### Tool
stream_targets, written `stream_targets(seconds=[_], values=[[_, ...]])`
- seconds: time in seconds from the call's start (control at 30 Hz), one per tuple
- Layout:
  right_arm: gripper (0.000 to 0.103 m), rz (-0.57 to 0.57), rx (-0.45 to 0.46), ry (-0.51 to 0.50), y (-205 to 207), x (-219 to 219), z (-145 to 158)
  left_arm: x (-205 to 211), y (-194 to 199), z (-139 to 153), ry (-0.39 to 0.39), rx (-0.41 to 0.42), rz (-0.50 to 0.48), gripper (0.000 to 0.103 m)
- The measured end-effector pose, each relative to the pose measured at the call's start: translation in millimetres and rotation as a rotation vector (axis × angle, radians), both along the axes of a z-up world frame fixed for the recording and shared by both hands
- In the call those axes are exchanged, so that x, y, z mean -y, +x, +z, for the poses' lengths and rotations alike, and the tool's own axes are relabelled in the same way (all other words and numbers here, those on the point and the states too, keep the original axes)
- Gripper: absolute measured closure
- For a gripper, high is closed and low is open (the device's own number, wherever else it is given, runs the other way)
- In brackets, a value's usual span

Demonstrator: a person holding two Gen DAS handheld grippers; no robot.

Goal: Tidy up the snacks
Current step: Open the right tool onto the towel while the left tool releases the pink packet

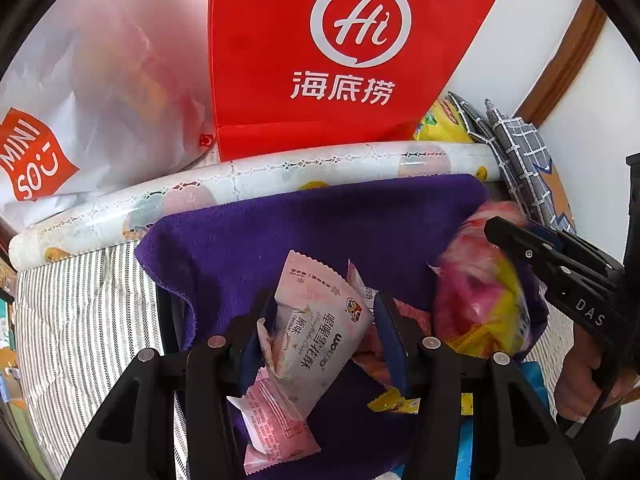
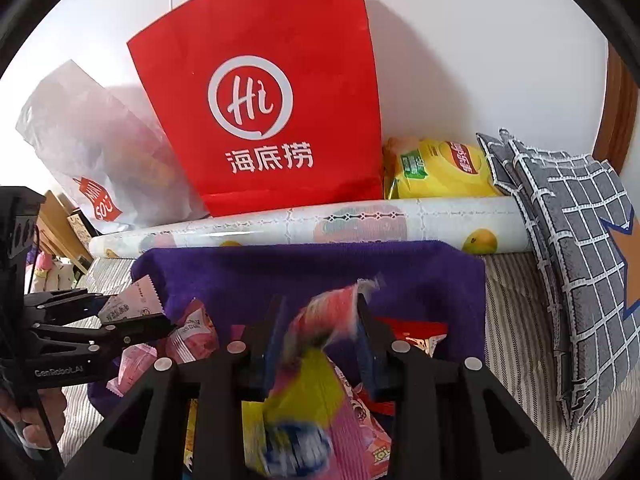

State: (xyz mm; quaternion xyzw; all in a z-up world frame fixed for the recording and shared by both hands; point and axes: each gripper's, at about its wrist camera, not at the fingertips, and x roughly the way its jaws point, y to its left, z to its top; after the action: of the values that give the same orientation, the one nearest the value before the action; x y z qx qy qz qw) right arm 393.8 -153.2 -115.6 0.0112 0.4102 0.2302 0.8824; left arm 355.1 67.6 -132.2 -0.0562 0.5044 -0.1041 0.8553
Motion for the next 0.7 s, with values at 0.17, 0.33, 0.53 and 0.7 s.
stream_targets(seconds=[0.17,0.33,0.53,0.7], values=[[0.055,0.003,0.043,0.009,-7,0,14,4,-3,5,-0.003,0.007,-0.015,0.050],[0.053,-0.011,0.075,0.025,-20,3,28,10,-7,15,0.030,0.029,-0.017,0.032],[0.053,-0.038,0.104,0.010,-39,13,39,16,-15,30,0.054,0.060,-0.014,0.029],[0.053,-0.072,0.104,-0.001,-55,27,43,16,-22,43,0.040,0.083,0.000,0.026]])
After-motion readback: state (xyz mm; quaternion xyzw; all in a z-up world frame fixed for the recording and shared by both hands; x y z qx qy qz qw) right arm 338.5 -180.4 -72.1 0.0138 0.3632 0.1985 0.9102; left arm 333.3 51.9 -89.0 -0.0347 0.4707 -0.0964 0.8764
